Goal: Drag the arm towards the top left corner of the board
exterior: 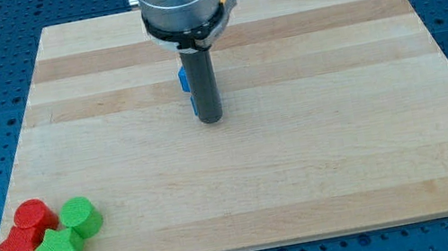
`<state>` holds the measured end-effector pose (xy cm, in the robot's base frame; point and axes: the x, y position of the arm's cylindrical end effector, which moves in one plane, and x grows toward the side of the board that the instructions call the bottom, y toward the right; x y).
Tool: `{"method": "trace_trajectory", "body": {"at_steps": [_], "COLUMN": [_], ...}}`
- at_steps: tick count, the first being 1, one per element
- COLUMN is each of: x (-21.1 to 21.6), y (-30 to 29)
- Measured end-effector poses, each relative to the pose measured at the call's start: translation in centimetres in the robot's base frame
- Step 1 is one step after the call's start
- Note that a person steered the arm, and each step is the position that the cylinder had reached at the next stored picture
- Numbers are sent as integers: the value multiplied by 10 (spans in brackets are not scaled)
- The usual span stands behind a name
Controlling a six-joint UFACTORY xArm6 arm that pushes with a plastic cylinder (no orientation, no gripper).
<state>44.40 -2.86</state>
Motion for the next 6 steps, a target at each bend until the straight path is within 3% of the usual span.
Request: {"method": "trace_trajectory", "body": {"at_steps": [1, 2, 3, 5, 6], "x": [22, 35, -25, -151, -156], "y": [-35, -117, -175, -177, -126]}}
